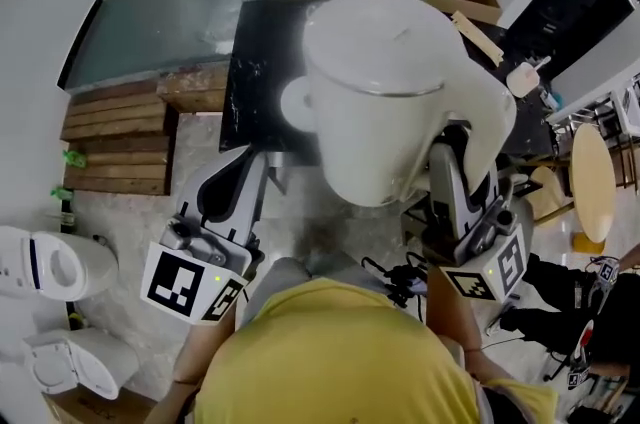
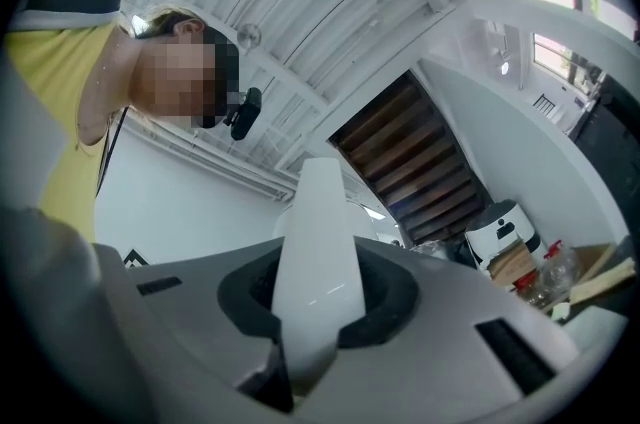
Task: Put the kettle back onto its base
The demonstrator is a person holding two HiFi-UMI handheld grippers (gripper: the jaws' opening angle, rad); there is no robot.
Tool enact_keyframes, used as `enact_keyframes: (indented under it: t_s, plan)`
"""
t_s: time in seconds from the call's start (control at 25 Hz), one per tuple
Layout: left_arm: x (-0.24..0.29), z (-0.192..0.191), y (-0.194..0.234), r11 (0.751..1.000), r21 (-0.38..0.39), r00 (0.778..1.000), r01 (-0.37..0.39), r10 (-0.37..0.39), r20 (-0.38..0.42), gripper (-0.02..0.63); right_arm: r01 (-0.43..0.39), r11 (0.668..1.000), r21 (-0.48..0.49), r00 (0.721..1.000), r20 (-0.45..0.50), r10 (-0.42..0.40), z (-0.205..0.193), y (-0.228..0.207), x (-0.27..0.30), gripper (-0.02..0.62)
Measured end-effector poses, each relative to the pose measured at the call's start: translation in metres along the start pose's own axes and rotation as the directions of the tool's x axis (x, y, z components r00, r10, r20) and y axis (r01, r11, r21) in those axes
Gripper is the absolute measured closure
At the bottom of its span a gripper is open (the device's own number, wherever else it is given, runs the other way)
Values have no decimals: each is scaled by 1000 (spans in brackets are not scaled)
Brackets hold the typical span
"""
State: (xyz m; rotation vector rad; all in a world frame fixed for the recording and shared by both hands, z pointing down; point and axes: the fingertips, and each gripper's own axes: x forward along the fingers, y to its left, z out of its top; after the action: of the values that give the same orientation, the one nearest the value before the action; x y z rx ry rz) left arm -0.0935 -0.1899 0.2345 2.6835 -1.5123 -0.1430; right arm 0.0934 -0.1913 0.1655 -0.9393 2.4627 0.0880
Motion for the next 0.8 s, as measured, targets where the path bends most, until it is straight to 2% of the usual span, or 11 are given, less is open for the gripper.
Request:
enact_keyframes:
  t_s: [0.44,0.8]
  plan:
    - [14,-4,21,1000,-5,1000,-27,27,-16,597,-31,999,23,999,33,30,-10,-18,30,514]
    - [39,-4,49,1000,3,999,26,-26,-38,597,-18,1000,23,998,55,17,-27,-32,60,514]
